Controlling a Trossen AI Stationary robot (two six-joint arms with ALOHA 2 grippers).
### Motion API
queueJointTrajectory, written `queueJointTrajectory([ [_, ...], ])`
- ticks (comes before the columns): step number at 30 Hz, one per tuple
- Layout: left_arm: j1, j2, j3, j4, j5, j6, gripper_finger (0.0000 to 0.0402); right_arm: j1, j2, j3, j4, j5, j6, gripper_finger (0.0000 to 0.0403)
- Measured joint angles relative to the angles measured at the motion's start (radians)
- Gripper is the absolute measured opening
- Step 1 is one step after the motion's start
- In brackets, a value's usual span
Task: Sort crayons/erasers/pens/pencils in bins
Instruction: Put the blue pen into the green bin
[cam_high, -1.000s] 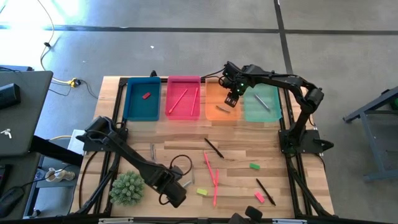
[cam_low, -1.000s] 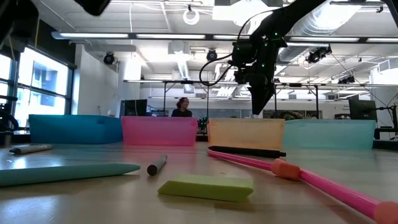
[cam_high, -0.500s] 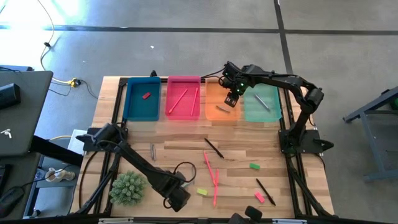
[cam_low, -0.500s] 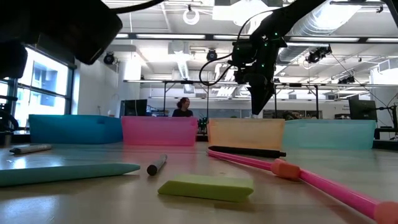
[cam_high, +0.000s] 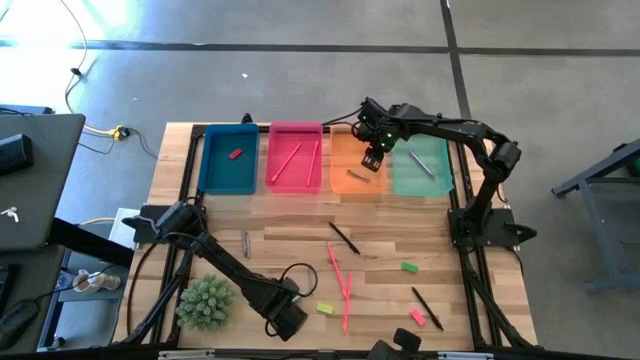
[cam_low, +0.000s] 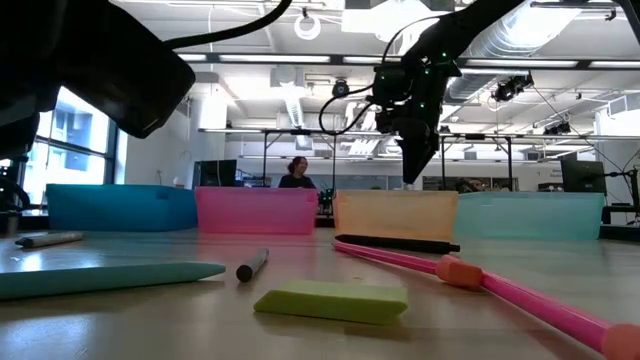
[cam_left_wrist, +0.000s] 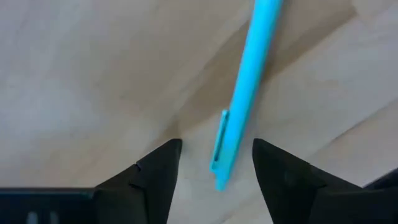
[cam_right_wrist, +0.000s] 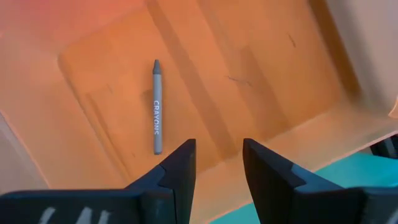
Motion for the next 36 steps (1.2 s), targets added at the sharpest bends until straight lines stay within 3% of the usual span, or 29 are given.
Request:
queueJointTrajectory([
  [7,-0.002,0.002,-0.001,-0.037,-0.027,0.037,0.0125,-0.061,-0.015,0.0,-0.04,0.008,-0.013,0.0124],
  [17,-0.017,0.002,-0.004,-0.042,-0.039,0.087,0.0032,-0.134,-0.129,0.0,-0.042,-0.001,-0.017,0.0124],
  [22,-0.017,-0.003,-0.006,-0.041,-0.034,0.087,0.0024,-0.142,-0.196,0.0,-0.07,-0.039,-0.065,0.0124],
  [29,-0.014,-0.036,-0.011,-0.041,-0.059,0.098,0.0022,-0.121,-0.268,0.0,-0.124,-0.21,-0.103,0.0124],
  [36,0.027,-0.082,-0.012,-0.073,-0.097,0.166,0.0018,-0.068,-0.314,0.0,-0.166,-0.226,-0.153,0.0124],
])
